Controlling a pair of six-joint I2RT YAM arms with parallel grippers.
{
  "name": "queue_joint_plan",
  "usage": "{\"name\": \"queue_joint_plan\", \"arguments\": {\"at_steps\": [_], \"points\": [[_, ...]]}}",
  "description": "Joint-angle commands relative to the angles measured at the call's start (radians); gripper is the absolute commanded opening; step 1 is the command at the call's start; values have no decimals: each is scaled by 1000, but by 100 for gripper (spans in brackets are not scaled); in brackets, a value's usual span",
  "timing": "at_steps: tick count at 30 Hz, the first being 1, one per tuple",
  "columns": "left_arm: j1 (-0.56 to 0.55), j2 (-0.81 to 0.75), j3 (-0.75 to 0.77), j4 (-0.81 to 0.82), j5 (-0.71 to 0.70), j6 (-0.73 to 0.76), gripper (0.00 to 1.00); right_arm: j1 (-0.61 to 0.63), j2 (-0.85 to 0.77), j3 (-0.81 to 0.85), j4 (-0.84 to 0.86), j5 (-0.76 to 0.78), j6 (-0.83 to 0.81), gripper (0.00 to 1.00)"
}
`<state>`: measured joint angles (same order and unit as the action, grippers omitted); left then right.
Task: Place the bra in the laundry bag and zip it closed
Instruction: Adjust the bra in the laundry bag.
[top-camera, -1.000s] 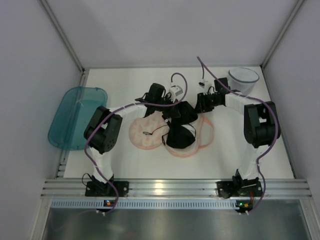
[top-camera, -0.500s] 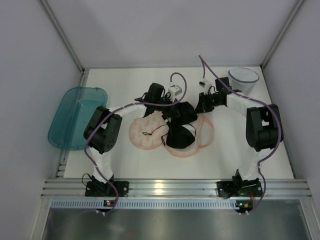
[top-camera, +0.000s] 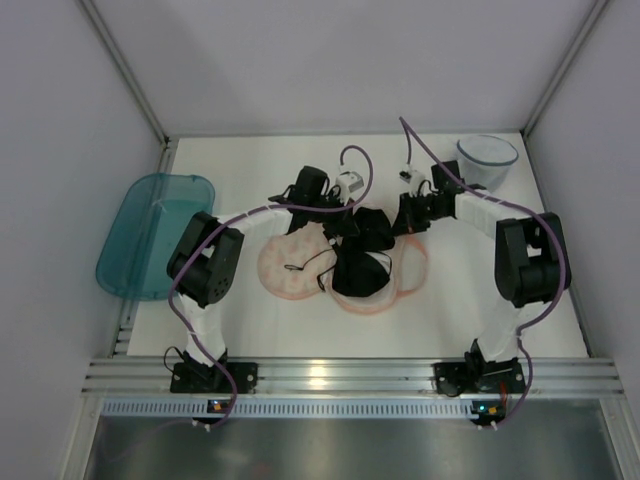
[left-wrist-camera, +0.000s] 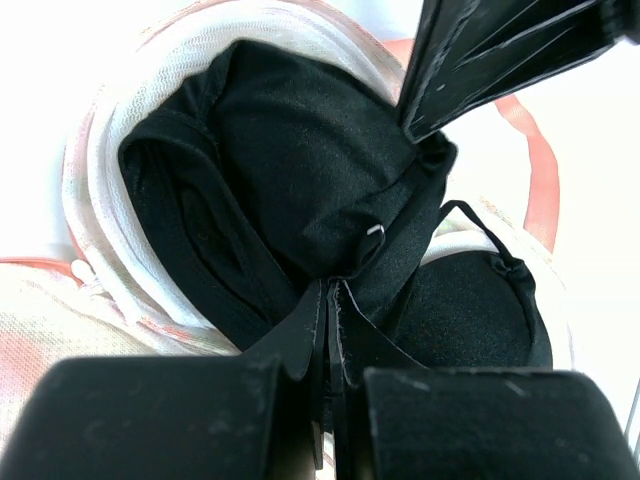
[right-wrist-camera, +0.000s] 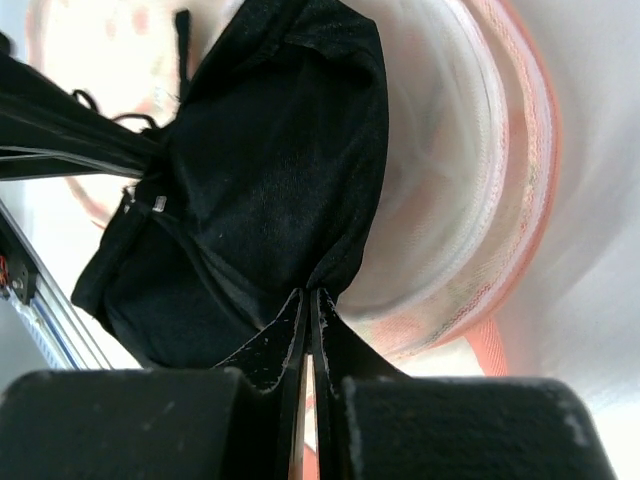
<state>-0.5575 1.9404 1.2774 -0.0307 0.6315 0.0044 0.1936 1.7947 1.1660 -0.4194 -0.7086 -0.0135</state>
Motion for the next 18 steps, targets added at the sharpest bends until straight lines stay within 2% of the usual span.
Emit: {"name": "queue_joint_plan", "arguments": {"at_steps": [1, 5, 7, 10, 11, 18], "points": [[1, -37, -3, -12, 37, 31, 0, 15, 37, -5, 4, 0, 0, 0], [-1, -11, 22, -80, 28, 55, 2, 18, 42, 11, 2, 21, -5, 0], [-1, 9, 23, -90, 11, 54, 4, 20, 38, 23, -18, 31, -9, 3], [-4, 38, 37, -115, 1, 51, 9, 18, 25, 53, -64, 44, -31, 23], [-4, 46, 40, -118, -4, 46, 15, 20, 17, 63, -73, 52, -42, 31], [-2, 6, 68, -129, -19, 37, 39, 18, -64, 87, -119, 73, -66, 40]]}}
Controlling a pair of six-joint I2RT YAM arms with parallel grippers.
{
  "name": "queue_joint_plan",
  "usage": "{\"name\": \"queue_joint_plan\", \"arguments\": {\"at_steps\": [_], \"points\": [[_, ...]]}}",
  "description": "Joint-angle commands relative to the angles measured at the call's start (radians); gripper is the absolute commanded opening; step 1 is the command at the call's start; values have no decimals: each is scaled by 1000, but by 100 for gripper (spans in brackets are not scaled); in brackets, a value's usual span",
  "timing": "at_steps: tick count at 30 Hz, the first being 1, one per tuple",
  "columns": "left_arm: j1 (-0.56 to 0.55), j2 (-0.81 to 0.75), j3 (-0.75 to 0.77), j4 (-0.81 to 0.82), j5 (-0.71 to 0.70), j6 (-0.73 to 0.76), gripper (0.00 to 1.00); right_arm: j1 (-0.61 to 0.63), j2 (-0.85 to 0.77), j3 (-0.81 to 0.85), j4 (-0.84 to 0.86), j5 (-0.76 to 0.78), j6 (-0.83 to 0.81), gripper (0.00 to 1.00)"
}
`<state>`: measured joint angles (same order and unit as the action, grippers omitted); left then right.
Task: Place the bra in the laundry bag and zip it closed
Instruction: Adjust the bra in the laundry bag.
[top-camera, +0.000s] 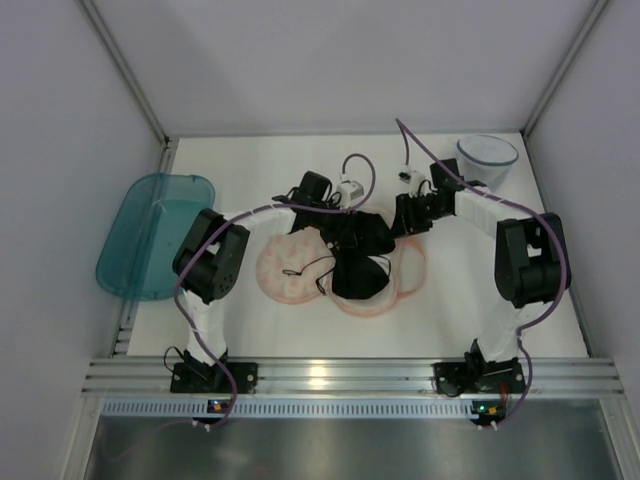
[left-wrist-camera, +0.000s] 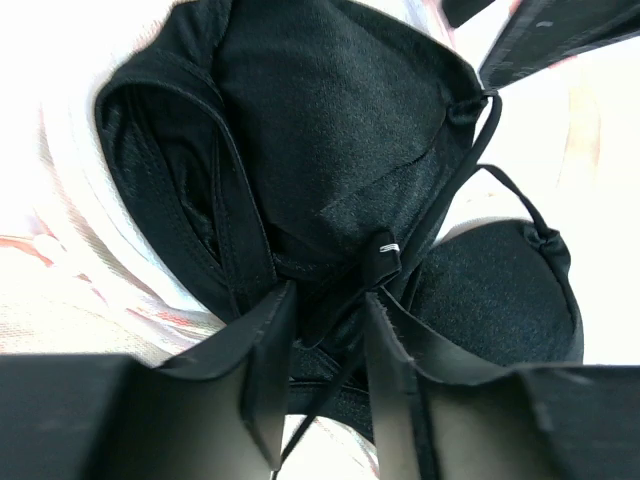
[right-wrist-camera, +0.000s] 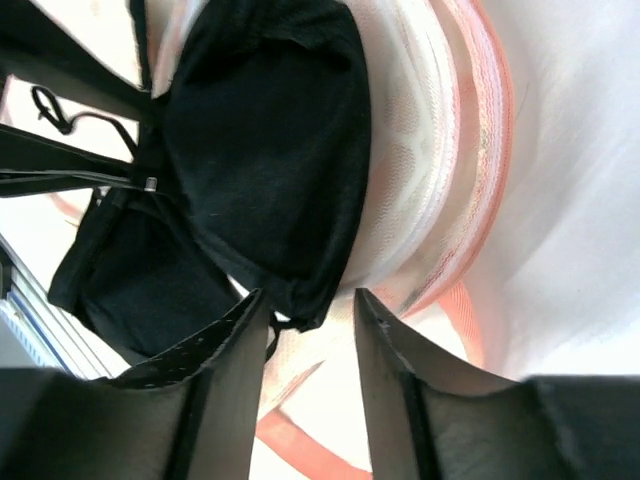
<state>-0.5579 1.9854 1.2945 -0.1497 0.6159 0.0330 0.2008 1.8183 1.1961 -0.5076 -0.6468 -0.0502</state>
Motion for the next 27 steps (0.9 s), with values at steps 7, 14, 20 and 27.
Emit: {"name": "queue_joint_plan", "arguments": {"at_steps": [7, 14, 20, 27], "points": [[1, -146, 92, -73, -57, 39, 56, 11, -169, 74, -66, 27, -46, 59], [45, -316, 62, -152, -102, -14, 59, 12, -238, 82, -111, 52, -80, 63], [276, -456, -49, -303, -68, -71, 58, 0, -335, 22, -152, 88, -117, 82], [486, -542, -230, -404, -157, 38, 57, -63, -465, -44, -204, 90, -160, 100]]}}
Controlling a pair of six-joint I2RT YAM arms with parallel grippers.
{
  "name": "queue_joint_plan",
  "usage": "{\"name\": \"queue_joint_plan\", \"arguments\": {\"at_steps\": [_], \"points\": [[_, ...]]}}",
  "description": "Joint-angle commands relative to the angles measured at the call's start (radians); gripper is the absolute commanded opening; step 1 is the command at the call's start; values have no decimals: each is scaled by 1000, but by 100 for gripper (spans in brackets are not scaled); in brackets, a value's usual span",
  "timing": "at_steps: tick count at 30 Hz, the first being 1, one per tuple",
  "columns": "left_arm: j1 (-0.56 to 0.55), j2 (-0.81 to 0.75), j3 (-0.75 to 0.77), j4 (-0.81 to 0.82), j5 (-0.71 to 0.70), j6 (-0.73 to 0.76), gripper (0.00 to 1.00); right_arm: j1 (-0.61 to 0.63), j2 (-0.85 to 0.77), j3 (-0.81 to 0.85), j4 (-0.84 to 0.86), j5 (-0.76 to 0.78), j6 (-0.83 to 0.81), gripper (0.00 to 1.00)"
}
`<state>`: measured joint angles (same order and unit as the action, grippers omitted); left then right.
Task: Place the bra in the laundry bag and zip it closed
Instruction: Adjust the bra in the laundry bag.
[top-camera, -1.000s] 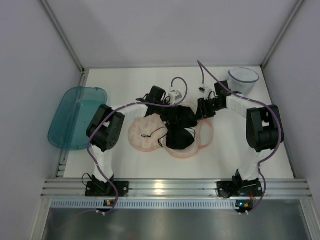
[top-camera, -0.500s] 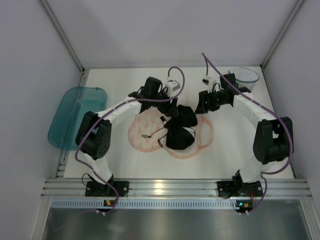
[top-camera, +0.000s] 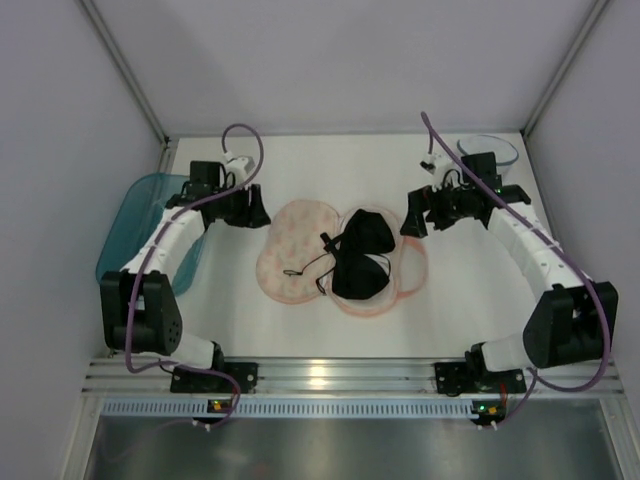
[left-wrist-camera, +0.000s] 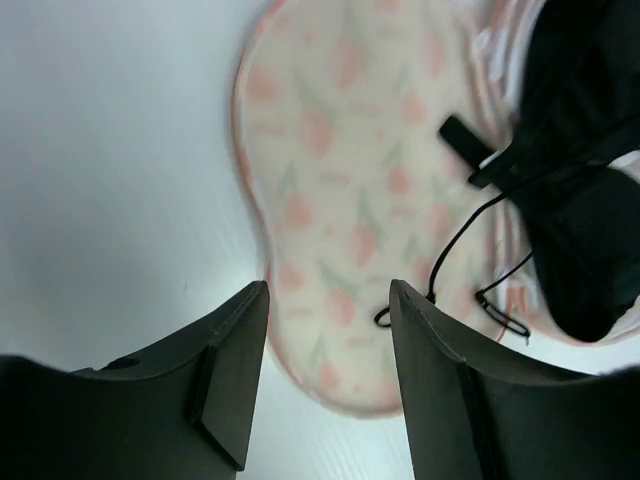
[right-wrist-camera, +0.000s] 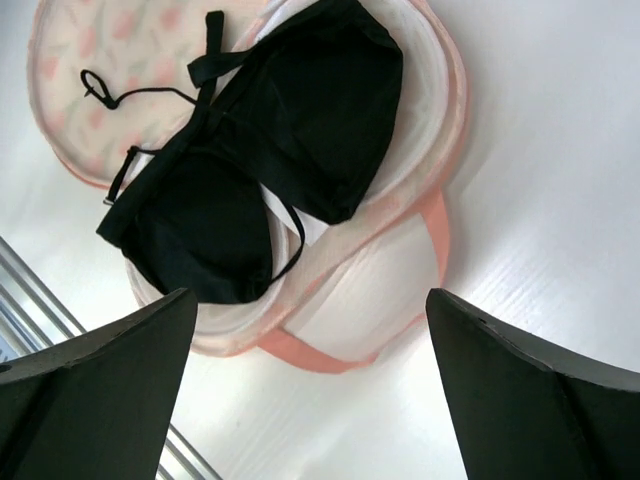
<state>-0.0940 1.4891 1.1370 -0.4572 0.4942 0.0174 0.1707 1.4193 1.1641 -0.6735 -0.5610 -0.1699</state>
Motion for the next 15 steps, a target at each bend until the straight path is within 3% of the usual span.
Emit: {"name": "queue_joint_plan", "arguments": {"at_steps": [1, 4, 7, 15], "points": [[31, -49, -92, -98, -37, 56, 57, -46, -94, -17, -40, 4, -33, 100], [59, -37, -169, -98, -40, 49, 56, -103, -132, -35, -35, 41, 27, 99], [73, -20, -213, -100, -43, 18, 52, -145, -122, -40, -83, 46, -17, 99], [83, 114, -177, -115, -23, -14, 46, -220, -97, -101, -141, -94, -95, 99]]}}
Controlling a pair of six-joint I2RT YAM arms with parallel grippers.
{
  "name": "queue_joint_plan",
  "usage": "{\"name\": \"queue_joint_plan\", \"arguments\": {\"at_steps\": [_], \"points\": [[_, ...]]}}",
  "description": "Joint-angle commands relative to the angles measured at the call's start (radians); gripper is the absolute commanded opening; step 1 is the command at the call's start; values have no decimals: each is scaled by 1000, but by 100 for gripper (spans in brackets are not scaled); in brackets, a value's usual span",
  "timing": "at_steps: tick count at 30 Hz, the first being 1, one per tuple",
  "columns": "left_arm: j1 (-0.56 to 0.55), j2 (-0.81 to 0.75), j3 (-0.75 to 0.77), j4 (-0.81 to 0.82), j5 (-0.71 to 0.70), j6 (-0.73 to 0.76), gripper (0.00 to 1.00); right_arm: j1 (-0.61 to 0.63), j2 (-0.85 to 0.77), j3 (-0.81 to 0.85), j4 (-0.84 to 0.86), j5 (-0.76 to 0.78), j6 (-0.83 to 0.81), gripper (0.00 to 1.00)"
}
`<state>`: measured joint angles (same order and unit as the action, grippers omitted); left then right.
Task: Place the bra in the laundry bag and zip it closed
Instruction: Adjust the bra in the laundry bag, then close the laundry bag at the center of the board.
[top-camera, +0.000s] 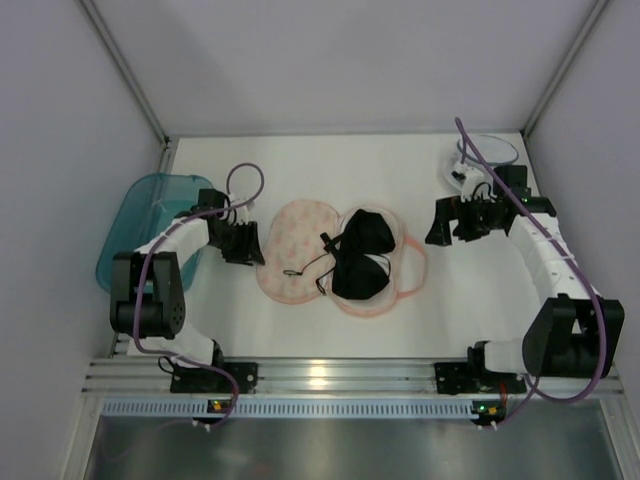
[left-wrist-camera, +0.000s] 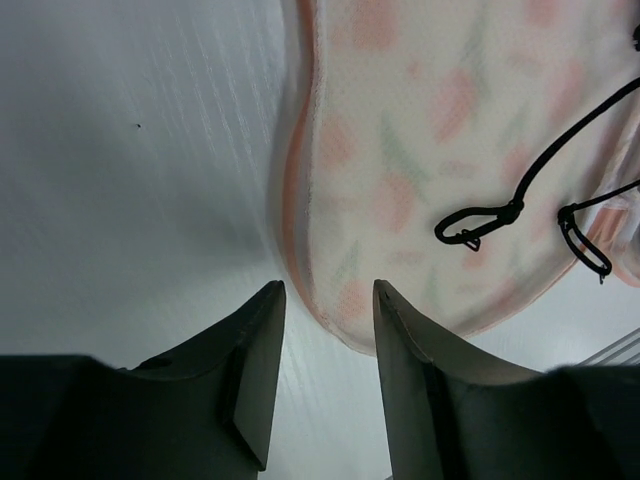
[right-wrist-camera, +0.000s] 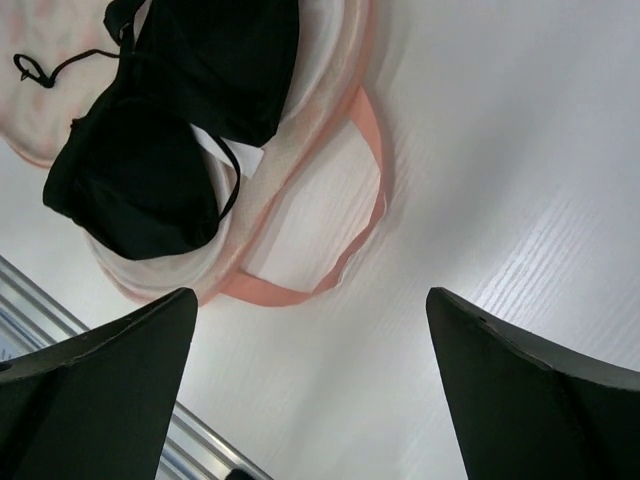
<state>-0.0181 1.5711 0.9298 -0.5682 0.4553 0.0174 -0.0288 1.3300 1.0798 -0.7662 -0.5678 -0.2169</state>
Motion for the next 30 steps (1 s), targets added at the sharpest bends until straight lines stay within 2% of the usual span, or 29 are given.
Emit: {"name": "queue_joint_plan", "arguments": {"at_steps": [1, 9, 12, 15, 16, 18, 19, 23, 25, 27, 30], "points": [[9, 47, 33, -4, 20, -14, 45, -20, -17, -38, -39, -110, -49, 100], [7, 115, 47, -5, 39, -42, 33, -19, -87, -75, -7, -151, -56, 99], [9, 121, 50, -5, 39, -42, 34, 19, -116, -80, 27, -185, -24, 84], [10, 115, 53, -6, 59, -43, 36, 220, -165, -74, 150, -66, 57, 67], [10, 116, 55, -6, 66, -45, 38, 357, -166, -64, 183, 18, 71, 65], [10, 115, 58, -4, 94, -47, 39, 482, -91, 15, 179, 45, 64, 60], [10, 113, 60, -4, 120, -47, 41, 560, -48, 50, 163, 78, 56, 53], [43, 98, 67, -12, 247, -43, 47, 723, 139, 153, 197, 163, 10, 51], [44, 76, 67, -10, 250, -46, 48, 839, 214, 231, 180, 215, -2, 50], [46, 70, 66, -10, 241, -48, 49, 897, 322, 296, 179, 233, 10, 46], [47, 82, 63, -10, 246, -51, 49, 966, 408, 302, 215, 267, 36, 42]]}}
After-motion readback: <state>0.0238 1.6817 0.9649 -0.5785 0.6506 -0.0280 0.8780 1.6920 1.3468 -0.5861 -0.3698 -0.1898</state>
